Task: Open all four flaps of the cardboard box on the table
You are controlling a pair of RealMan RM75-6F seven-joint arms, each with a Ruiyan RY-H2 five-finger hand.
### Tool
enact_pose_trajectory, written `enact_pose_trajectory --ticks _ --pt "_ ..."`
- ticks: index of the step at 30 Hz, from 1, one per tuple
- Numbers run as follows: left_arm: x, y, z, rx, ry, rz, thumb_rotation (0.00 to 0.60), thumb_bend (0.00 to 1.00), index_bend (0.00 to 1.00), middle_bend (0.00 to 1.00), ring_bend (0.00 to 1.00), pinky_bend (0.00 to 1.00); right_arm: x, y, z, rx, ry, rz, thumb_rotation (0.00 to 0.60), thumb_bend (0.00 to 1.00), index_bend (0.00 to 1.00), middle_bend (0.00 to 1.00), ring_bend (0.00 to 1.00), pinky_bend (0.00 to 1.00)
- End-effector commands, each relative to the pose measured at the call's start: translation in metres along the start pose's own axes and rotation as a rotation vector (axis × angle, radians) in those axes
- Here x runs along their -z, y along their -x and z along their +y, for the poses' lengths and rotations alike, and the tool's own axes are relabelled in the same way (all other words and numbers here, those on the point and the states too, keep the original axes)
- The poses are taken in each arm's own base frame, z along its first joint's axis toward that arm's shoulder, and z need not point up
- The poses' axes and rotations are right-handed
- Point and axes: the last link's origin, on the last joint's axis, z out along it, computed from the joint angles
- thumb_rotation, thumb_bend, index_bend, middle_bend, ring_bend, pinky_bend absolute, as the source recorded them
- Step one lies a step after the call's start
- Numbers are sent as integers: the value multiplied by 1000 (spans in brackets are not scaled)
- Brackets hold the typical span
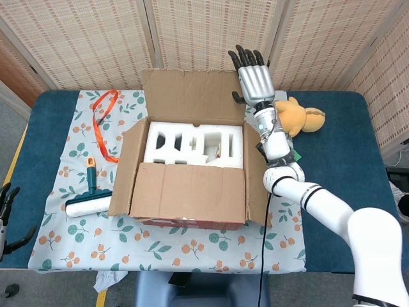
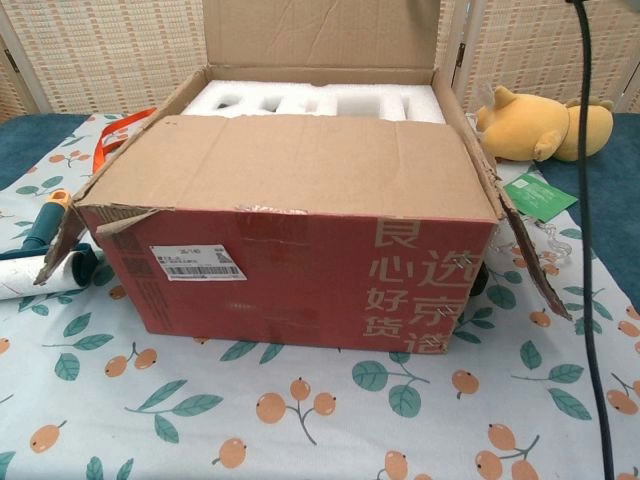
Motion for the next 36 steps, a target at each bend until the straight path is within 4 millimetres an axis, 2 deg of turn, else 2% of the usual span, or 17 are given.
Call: enact_pose_trajectory --ticks 1,5,10,13,15,19,22,26,30,36 --pt "0 1 0 -1 2 -3 600 328 0 0 0 0 -1 13 -15 -17 -52 -20 600 367 0 0 0 0" --pt "-1 2 0 -3 -1 -17 600 328 0 0 0 0 17 10 -10 -76 -101 -32 600 368 0 0 0 0" --pt "-2 3 1 -11 12 -18 600 328 0 0 0 0 61 -1 0 -232 -169 -84 600 368 0 0 0 0" --pt "-4 5 3 -10 27 -19 600 328 0 0 0 0 89 -1 9 -320 -190 -147 600 367 0 0 0 5" --pt "-5 7 5 -14 40 -18 600 328 0 0 0 0 107 -1 14 -383 -194 -210 600 367 0 0 0 38" --pt "-7 9 7 -34 47 -8 600 329 0 0 0 0 131 -2 20 -470 -216 -246 600 368 0 0 2 167" --pt "-8 10 8 -51 44 8 600 330 0 0 0 0 149 2 21 -559 -228 -284 600 367 0 0 19 188" --pt "-11 12 8 -36 48 5 600 330 0 0 0 0 169 11 22 -698 -216 -364 600 368 0 0 15 208" --pt "-13 11 7 -42 37 11 600 330 0 0 0 0 185 22 22 -745 -221 -440 600 367 0 0 6 247" --pt "-12 11 5 -38 22 8 600 330 0 0 0 0 187 34 19 -812 -233 -462 600 367 0 0 0 280"
